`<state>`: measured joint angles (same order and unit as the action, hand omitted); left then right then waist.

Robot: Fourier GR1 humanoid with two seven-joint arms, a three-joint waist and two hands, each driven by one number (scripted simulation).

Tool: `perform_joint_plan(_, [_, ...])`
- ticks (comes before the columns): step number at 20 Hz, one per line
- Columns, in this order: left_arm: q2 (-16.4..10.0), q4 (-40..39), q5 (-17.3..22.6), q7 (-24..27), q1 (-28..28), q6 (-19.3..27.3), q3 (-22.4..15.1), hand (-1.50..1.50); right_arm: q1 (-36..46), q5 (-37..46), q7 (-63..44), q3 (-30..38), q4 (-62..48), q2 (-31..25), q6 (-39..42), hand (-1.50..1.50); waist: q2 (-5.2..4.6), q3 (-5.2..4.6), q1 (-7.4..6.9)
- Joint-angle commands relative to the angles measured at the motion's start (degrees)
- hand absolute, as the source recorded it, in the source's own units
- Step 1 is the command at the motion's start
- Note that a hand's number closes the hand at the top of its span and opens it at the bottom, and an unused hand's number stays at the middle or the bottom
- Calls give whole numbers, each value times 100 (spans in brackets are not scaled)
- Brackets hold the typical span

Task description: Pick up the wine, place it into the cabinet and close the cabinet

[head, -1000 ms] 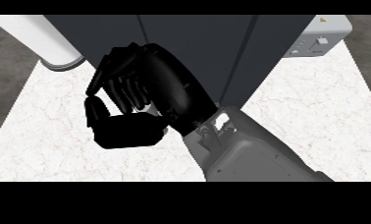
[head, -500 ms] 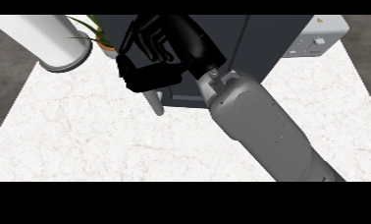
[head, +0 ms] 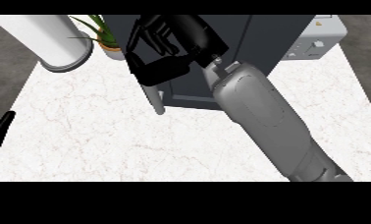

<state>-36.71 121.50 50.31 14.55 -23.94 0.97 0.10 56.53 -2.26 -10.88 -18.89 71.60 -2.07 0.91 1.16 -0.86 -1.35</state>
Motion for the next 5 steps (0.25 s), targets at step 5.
perform_joint_plan(5, [260, -215, -283, -111, 511, 334, -401, -150, 240, 155, 171, 701, -947, -560, -196, 150, -198, 85, 117])
